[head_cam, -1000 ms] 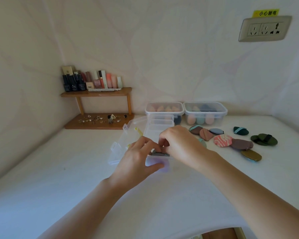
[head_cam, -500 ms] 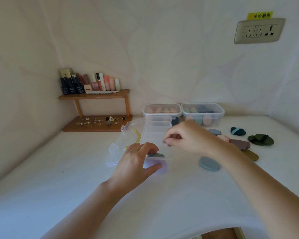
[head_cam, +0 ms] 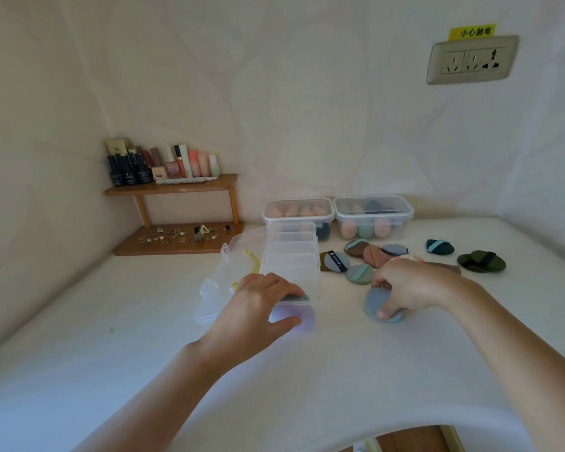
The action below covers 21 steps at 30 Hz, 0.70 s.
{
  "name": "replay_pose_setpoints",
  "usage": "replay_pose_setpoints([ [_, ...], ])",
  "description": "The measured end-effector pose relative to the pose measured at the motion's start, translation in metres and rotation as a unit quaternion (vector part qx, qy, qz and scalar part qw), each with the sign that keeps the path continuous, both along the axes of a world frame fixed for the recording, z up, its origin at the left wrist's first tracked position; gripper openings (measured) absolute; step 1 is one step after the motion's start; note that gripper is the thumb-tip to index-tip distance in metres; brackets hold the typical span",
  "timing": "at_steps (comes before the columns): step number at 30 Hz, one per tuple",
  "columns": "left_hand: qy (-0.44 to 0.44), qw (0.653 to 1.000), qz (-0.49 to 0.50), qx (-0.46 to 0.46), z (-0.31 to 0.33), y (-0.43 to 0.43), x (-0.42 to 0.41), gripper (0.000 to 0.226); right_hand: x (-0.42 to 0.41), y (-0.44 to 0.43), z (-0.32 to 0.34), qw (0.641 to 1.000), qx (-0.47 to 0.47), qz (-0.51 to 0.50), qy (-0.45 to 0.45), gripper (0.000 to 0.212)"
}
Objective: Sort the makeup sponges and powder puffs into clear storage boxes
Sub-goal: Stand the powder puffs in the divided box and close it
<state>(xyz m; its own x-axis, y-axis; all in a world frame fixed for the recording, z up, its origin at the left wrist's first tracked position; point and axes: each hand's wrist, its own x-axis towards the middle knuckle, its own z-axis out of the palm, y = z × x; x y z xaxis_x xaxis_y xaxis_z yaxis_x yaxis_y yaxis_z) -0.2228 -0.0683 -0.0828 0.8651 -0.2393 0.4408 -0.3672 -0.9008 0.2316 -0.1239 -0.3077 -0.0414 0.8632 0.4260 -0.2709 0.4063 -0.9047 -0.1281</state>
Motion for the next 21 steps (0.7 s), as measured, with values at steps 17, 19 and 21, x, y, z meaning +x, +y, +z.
replay_pose_setpoints([
  [17,-0.069,0.990,-0.040,0.118,-0.002,0.006,0.012,0.033,0.009,0.059,0.032,0.924,0.349,0.116,-0.105,0.009],
  [19,-0.058,0.992,-0.050,0.105,-0.003,0.007,0.014,0.031,0.009,0.069,0.033,0.920,0.353,0.139,-0.097,0.007],
  [21,-0.052,0.993,-0.059,0.092,-0.003,0.009,0.015,0.030,0.008,0.073,0.031,0.920,0.354,0.151,-0.081,0.005],
])
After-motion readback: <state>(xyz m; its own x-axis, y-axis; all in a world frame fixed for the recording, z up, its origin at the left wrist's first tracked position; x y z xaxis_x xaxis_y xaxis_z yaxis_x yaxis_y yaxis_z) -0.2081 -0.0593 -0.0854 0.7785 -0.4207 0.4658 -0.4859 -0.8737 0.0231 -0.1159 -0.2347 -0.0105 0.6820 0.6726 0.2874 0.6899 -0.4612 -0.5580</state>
